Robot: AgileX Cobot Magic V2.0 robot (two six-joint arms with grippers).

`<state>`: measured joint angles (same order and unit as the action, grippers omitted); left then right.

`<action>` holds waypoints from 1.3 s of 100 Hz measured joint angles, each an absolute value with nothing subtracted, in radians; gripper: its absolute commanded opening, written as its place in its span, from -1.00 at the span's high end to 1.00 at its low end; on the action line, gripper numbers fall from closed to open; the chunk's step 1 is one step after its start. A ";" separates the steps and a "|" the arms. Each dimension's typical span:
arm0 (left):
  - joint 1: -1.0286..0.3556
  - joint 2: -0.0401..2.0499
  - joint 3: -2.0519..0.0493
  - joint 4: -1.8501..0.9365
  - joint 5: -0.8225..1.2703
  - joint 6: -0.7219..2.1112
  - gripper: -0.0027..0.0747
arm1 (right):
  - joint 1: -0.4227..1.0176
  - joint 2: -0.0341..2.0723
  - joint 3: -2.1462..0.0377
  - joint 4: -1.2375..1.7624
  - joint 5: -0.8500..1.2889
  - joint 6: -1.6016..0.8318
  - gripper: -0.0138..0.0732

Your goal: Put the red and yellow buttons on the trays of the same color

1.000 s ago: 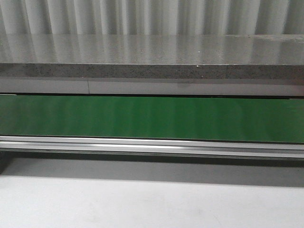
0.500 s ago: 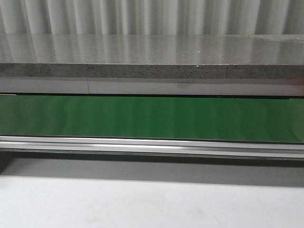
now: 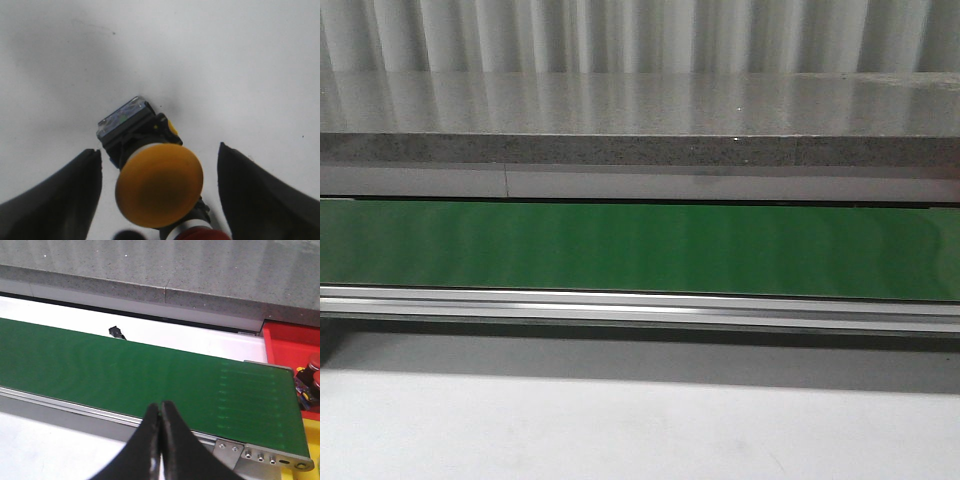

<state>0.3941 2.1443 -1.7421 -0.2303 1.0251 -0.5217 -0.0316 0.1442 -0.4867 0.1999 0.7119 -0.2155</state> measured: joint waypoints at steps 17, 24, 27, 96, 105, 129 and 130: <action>0.394 2.146 -1.745 -0.220 1.015 -0.522 0.50 | -0.032 0.144 -0.487 0.200 0.712 -0.216 0.83; 0.394 2.146 -1.749 -0.219 1.015 -0.522 0.53 | -0.032 0.144 -0.487 0.200 0.712 -0.216 0.83; 0.394 2.146 -1.754 -0.216 1.017 -0.522 0.53 | -0.032 0.144 -0.487 0.200 0.712 -0.216 0.83; 0.322 1.941 -1.901 -0.170 1.240 -0.069 0.53 | -0.032 0.144 -0.487 0.200 0.712 -0.216 0.83; 0.281 1.901 -1.850 -0.170 1.242 -0.040 0.53 | -0.032 0.144 -0.487 0.200 0.712 -0.216 0.83; 0.206 1.780 -1.656 -0.172 1.243 0.036 0.53 | -0.032 0.144 -0.487 0.200 0.712 -0.217 0.83; 0.206 1.773 -1.643 -0.172 1.243 0.037 0.53 | -0.032 0.144 -0.487 0.200 0.712 -0.217 0.83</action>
<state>0.2063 1.7727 -1.6435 -0.1716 1.2434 0.0366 -0.0316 0.1442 -0.4867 0.1999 0.7119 -0.2171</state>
